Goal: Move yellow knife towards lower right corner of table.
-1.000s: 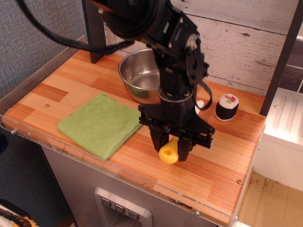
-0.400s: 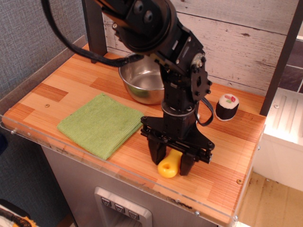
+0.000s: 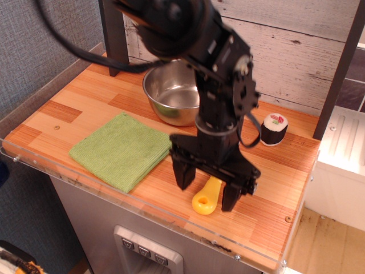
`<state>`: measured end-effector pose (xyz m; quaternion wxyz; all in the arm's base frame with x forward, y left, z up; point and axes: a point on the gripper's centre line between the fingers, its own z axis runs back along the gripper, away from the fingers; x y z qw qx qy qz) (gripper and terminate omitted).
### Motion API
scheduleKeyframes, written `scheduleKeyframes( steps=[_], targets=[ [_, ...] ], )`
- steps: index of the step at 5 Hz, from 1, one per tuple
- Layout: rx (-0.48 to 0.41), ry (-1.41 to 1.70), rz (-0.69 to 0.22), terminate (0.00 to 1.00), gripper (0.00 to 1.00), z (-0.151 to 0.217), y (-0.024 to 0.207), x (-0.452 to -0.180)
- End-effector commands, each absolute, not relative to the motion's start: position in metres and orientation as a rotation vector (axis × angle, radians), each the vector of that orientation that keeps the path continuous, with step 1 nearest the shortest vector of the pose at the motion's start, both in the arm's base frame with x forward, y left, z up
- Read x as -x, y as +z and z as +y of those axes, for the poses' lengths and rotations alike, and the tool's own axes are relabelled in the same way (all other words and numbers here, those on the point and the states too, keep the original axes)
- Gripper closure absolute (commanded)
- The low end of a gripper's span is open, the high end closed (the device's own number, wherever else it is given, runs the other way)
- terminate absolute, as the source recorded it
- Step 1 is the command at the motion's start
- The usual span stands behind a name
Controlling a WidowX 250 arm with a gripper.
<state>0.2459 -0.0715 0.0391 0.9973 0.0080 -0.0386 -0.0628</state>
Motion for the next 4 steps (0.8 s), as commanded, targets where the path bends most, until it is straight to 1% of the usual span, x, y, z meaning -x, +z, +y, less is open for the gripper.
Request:
scheduleKeyframes(
  steps=[1,2,3,4],
  targets=[
    [-0.021,-0.117,-0.188,0.00,0.00,-0.0546,0.0756,-0.2403],
    [0.012,-0.093,-0.170,0.00,0.00,-0.0503,0.0764,-0.2424],
    [0.012,-0.093,-0.170,0.00,0.00,-0.0503,0.0764,-0.2424],
    [0.012,-0.093,-0.170,1.00,0.00,-0.0503,0.0764,-0.2424]
  ],
)
